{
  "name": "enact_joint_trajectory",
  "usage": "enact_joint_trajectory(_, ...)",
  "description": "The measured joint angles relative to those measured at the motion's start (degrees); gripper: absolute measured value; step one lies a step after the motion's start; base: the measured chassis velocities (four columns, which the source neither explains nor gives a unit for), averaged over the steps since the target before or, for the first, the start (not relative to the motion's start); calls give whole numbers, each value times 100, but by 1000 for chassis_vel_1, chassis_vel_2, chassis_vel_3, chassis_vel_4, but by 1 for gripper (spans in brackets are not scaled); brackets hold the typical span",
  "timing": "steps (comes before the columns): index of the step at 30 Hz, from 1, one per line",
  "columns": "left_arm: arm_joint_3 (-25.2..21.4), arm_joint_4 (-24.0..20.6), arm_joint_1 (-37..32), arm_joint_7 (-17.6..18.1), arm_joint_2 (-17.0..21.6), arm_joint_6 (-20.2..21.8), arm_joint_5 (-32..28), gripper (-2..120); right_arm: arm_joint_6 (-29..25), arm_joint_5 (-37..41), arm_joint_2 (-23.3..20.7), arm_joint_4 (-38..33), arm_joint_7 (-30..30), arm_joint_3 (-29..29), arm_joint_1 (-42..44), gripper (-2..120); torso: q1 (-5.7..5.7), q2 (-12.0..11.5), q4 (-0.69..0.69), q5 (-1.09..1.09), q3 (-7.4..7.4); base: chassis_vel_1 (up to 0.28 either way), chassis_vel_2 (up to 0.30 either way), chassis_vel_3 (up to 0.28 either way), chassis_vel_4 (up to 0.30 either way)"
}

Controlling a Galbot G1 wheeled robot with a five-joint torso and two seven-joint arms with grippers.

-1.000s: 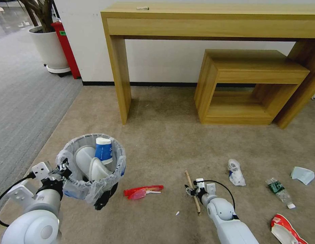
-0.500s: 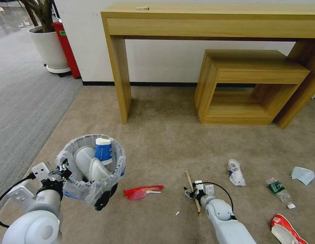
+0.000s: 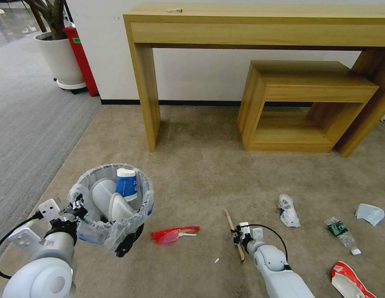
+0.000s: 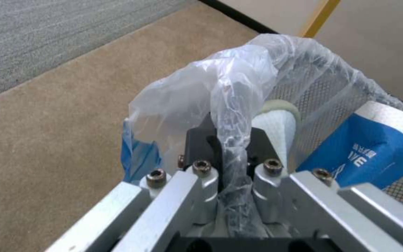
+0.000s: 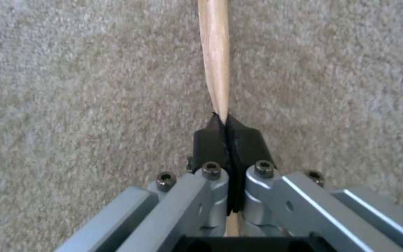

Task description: Pick up the trash bin and place the garbage on the floor into it.

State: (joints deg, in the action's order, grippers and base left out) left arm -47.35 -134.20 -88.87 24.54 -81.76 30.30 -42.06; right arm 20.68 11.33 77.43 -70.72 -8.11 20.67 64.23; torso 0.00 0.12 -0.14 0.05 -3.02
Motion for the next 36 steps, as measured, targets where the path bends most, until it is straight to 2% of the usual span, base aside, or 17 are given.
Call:
enact_joint_trajectory(7, 10, 16, 1, -1, -12, -9, 27, 3, -420, 103, -55, -261, -36, -15, 92, 0, 0, 0, 0, 0, 0, 0, 0, 0, 0)
enact_joint_trajectory(10, 35, 66, -7, -1, -17, -14, -5, 3, -1248, 399, -115, -581, -309, -26, 162, 0, 0, 0, 0, 0, 0, 0, 0, 0, 0)
enact_joint_trajectory(11, 35, 66, -7, -1, -17, -14, -5, 3, -1248, 399, -115, -581, -309, -26, 162, 0, 0, 0, 0, 0, 0, 0, 0, 0, 0)
enact_joint_trajectory(14, 228, 171, -52, 0, -42, -24, -12, 3, -2928, 1567, -215, -1307, -1730, -22, 209, 0, 0, 0, 0, 0, 0, 0, 0, 0, 0)
enact_joint_trajectory(15, 228, 171, -52, 0, -42, -24, -12, 3, -2928, 1567, -215, -1307, -1730, -22, 209, 0, 0, 0, 0, 0, 0, 0, 0, 0, 0)
enact_joint_trajectory(17, 441, 221, -65, 0, -113, -25, -4, 3, -3420, 2332, -304, -1925, -2327, -125, 137, 0, 0, 0, 0, 1, 0, 0, 0, 0, 0)
enact_joint_trajectory(18, 616, 255, -64, 0, -162, -33, 17, 3, -3478, 3214, -420, -2466, -2518, -290, 77, 0, 0, 0, 0, 0, 0, 0, 0, 0, 0)
enact_joint_trajectory(19, 616, 255, -64, 0, -162, -33, 17, 3, -3478, 3214, -420, -2466, -2518, -290, 77, 0, 0, 0, 0, 0, 0, 0, 0, 0, 0)
enact_joint_trajectory(22, 1069, 278, -66, -12, -254, -102, 164, 3, -3480, 4471, -617, -3295, -2907, -632, -176, 0, 0, 0, 0, -1, 1, 0, 0, 0, 0)
enact_joint_trajectory(28, 1549, 260, -62, -50, -339, -165, 335, 3, -3413, 4795, -621, -3465, -3082, -1180, -553, 0, 0, 0, 0, 0, 0, 0, 0, 0, 0)
enact_joint_trajectory(31, 1717, 224, -57, -60, -357, -172, 431, 3, -3378, 4616, -450, -3099, -3307, -1473, -764, 0, 0, 0, 0, 0, 0, 0, 0, 0, 0)
enact_joint_trajectory(36, 1680, 182, -62, -62, -324, -172, 405, 3, -3435, 4340, -331, -2610, -3452, -1608, -870, 0, 0, 0, 0, 0, 0, 0, 0, 0, 0)
